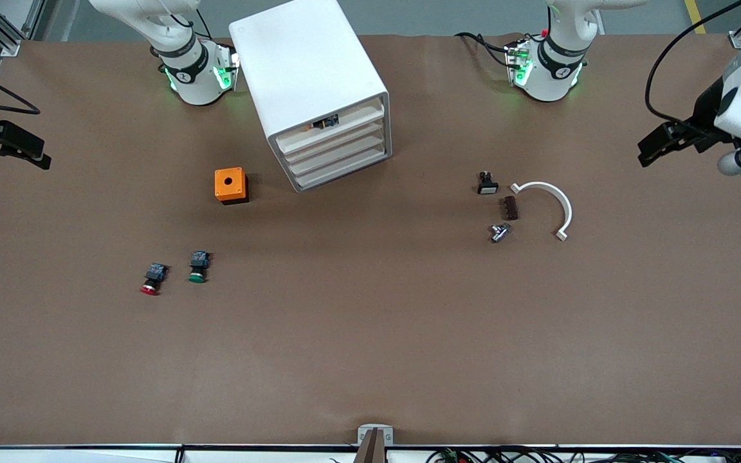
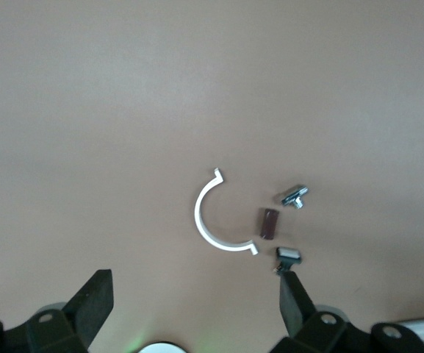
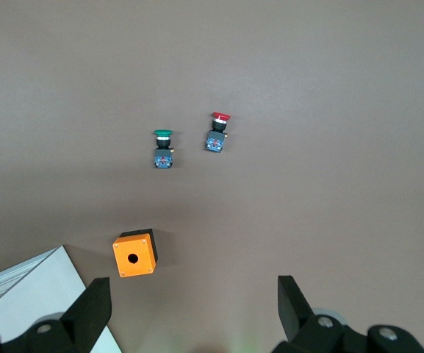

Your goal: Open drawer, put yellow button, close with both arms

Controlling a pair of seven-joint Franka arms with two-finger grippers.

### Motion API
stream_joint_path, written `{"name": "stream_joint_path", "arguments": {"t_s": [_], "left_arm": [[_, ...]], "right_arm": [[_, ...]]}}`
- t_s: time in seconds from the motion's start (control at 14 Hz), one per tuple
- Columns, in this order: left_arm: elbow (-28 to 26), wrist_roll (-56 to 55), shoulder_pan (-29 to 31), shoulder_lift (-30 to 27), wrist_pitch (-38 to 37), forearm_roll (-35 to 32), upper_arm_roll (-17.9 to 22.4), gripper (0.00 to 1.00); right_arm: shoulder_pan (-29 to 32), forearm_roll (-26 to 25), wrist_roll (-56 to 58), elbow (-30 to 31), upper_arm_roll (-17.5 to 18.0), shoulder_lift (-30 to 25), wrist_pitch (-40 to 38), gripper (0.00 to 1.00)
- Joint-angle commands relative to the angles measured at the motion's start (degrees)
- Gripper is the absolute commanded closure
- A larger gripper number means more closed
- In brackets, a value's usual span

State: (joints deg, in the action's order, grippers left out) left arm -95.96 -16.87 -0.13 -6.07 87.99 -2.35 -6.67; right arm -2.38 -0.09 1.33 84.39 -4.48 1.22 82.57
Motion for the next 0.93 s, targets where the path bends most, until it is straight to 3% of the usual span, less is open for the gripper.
{"name": "stream_joint_path", "arguments": {"t_s": [0.0, 0.86], "left_arm": [[-3.44, 2.54, 1.1, -3.33, 0.43, 1.11, -1.07, 0.0], [0.16, 4.03, 0.92, -0.87, -1.76, 2.35, -1.07, 0.0]], "right_arm": [[0.8, 1.06, 0.25, 2.27, 0.26, -2.1, 1.27, 0.0], [0.8, 1.15, 0.34, 2.44, 0.17, -2.71, 2.68, 0.0]]}}
